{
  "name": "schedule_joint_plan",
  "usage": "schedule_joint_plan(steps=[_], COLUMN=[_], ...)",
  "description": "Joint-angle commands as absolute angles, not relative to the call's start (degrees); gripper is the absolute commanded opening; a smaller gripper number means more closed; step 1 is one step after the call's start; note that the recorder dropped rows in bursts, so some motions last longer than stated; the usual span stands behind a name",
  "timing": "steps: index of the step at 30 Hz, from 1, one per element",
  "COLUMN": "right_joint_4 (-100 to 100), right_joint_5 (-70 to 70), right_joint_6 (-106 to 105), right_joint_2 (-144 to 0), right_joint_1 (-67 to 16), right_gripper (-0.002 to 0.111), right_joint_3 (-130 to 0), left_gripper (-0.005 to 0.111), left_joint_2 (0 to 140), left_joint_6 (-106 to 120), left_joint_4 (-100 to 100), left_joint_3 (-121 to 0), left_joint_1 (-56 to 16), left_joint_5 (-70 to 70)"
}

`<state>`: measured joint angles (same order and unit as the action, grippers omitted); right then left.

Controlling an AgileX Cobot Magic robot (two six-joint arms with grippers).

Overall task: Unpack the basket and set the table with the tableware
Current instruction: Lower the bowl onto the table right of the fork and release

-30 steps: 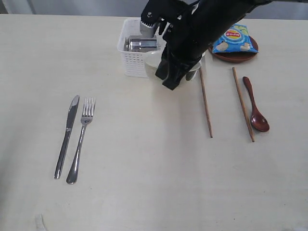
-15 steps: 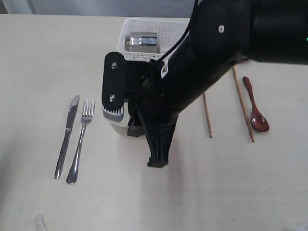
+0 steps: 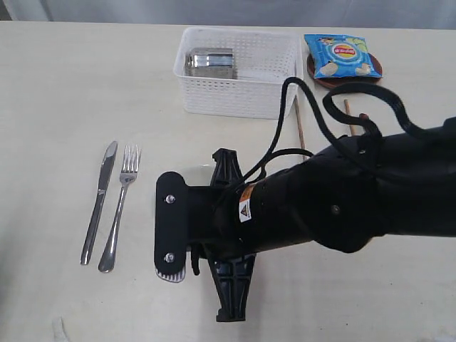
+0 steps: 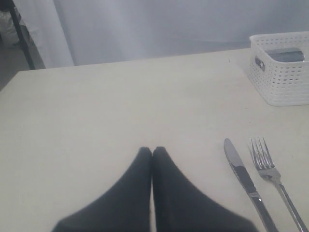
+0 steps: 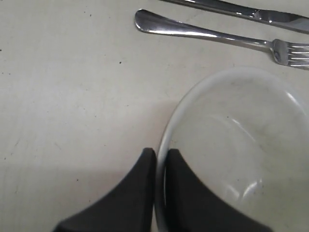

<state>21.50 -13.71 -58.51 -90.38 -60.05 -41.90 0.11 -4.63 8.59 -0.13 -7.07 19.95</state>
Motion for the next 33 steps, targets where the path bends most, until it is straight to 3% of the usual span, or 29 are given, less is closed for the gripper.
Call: schedule_joint_plan(steps=[1,23,33], right_joint_4=[21.06,24.02,23.73], right_joint_5=[-13.34,-16.36,-10.13], right_joint_6=[-57.83,-57.34,-57.94], right_joint_2=[-91.37,-93.48,-95.06], right_joint_1=[-60.18,-60.18,-60.04], right_gripper=[0.000,0.000,0.000], right_joint_3=[-41.87,-41.87,-41.97], left_gripper=[0.000,0.000,0.000], left_joint_2=[0.00,0.00,0.00], left_joint_6=[-4.76,-4.76,-4.76], left_joint_4=[8.50,8.50,8.50], left_joint_3=[0.00,0.00,0.00], left_joint_1=[-7.36,-7.36,-7.36], left_joint_5=[19.92,19.92,19.92])
